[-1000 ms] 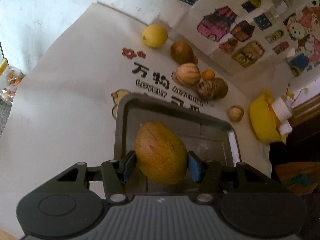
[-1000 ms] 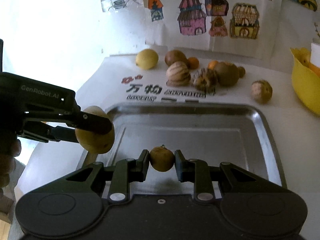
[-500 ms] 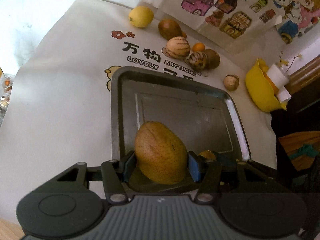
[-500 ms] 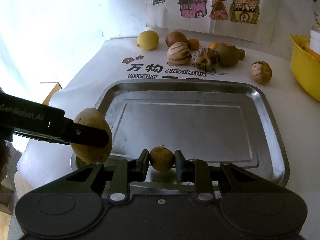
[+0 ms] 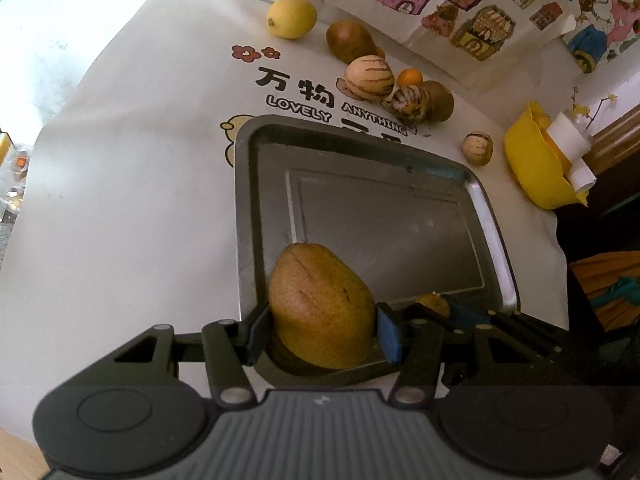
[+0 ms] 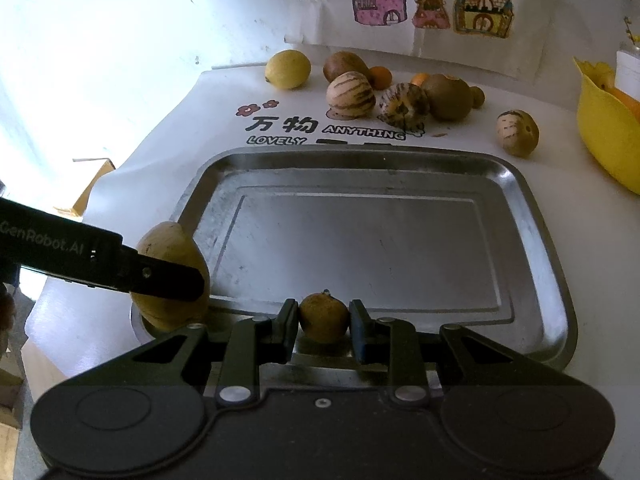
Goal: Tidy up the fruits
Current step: 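Carry the mango with left tool over the tray while right tool lowers the brown fruit into it, then open left gripper releasing the mango while right gripper releases the brown fruit in the tray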
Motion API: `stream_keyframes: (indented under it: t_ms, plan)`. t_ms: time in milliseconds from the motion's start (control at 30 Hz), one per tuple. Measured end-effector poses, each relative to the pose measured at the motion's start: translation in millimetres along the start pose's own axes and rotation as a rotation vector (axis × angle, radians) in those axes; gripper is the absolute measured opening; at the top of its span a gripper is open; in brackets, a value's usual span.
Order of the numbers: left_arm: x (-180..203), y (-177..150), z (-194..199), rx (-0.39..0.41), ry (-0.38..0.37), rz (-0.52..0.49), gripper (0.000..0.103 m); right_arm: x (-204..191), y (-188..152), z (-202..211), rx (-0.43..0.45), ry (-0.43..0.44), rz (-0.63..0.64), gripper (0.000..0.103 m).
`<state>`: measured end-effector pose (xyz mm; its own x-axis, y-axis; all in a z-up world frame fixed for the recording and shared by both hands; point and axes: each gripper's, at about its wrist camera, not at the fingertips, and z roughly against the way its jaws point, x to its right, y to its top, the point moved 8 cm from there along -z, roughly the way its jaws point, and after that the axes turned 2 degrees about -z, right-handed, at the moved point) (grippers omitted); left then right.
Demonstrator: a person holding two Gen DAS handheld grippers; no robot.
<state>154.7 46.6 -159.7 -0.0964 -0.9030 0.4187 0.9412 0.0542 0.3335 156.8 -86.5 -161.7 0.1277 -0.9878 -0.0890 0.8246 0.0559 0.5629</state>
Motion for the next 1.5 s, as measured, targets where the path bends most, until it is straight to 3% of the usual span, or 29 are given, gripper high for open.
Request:
stream_keyframes:
  t_ms: [600, 900, 1033, 1233, 1433, 1500]
  plan:
    - [2.3, -0.1, -7.9, -0.042, 0.014, -0.009, 0.06, 1.7, -4.0, -4.0, -0.018, -0.005, -0.008, 0.03]
    - [2.9, -1.1, -6.7, -0.08, 0.001, 0.022, 0.06, 6.5, -7.3, 2.0, -0.051, -0.01, -0.019, 0.042]
    - [4.7, -0.1, 2.5, -0.097, -0.029, 0.05, 0.063, 8.9, -5.8, 12.3, -0.05, -0.019, -0.014, 0.056]
    - [10.9, 1.5, 28.7, -0.102, -0.016, 0.024, 0.08, 14.1, -1.4, 34.6, -0.068, -0.022, -0.032, 0.083]
    - [8.7, -6.4, 49.4, -0.147, 0.044, -0.023, 0.1, 16.1, 1.9, 52.5, -0.103, -0.026, -0.055, 0.101]
    - [5.0, -10.5, 51.9, -0.168, 0.084, -0.046, 0.103, 17.8, 2.6, 54.6, -0.131, -0.03, -0.056, 0.102]
